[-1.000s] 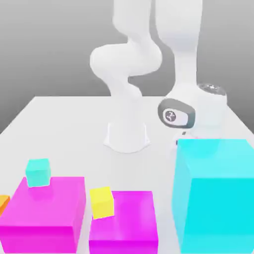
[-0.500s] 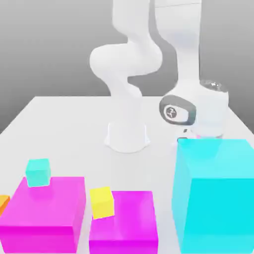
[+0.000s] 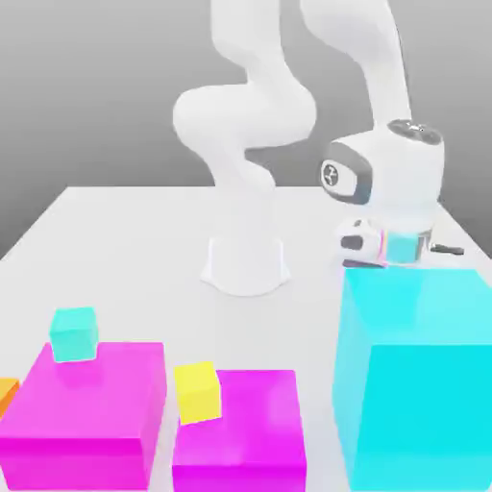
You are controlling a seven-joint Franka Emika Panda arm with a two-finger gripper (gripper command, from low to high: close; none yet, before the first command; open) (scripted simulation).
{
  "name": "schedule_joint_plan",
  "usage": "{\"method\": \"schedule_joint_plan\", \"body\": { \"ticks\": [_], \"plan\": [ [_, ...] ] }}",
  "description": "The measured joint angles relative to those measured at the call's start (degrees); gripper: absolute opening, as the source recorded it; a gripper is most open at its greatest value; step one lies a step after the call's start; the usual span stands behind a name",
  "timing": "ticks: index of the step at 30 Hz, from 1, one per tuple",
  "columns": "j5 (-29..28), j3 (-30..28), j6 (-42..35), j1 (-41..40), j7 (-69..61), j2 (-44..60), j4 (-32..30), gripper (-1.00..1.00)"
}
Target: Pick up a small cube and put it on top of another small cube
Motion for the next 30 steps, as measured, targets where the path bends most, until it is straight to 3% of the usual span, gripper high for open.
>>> {"method": "schedule_joint_plan", "body": {
  "ticks": [13,21,30],
  "plan": [
    [-12.93,3.21,-20.93,5.66,-28.78,-5.62,20.66,-1.00],
    [-10.54,-9.30,-23.71,-7.62,-21.81,-7.30,22.46,-1.00],
    [-5.63,-23.06,-22.96,-22.55,-11.65,-7.47,17.80,-1.00]
  ]
}}
